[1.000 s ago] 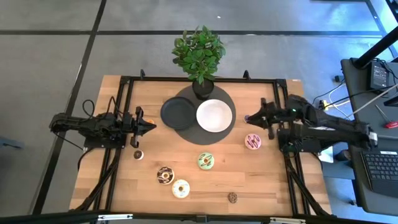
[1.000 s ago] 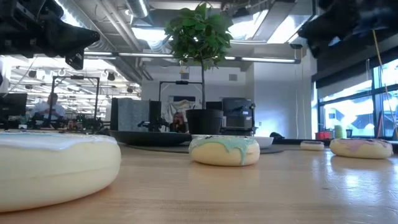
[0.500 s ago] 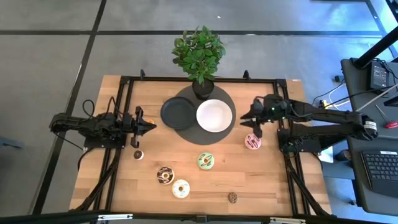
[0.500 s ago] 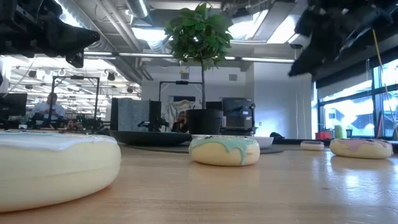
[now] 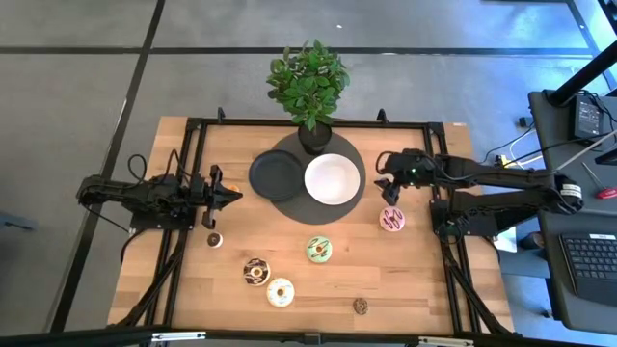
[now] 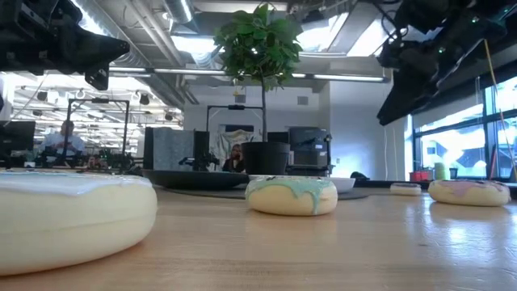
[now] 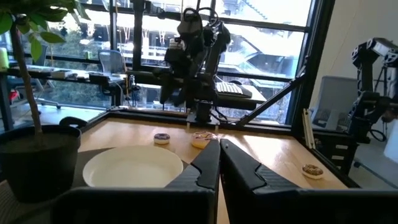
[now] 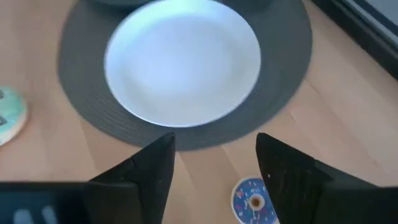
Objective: Pick & Place donuts
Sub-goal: Put the small blue donut on the white plate
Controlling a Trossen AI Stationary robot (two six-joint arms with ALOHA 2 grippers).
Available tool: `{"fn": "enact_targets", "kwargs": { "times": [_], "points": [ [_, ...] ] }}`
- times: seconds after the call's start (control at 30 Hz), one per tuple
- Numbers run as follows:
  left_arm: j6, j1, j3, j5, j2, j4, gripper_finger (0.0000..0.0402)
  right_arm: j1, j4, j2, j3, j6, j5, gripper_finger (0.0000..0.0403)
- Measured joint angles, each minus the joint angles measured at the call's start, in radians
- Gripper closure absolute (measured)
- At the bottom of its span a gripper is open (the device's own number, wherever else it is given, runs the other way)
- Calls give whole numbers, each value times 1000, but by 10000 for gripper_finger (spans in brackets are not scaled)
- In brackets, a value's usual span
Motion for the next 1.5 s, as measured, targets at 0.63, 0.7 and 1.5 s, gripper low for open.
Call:
{"fn": "enact_targets", "kwargs": {
  "times": [0.63, 0.7, 1.5],
  "points": [
    [16, 0, 0, -1, 0, 0, 389, -63, -171, 171, -1, 172, 7, 193],
    [5, 0, 0, 5, 0, 0, 389, -63, -178, 174, -1, 198, 7, 193],
    [16, 0, 0, -45, 0, 0, 258, -124, -126, 356, -1, 330, 128, 193]
  ]
}}
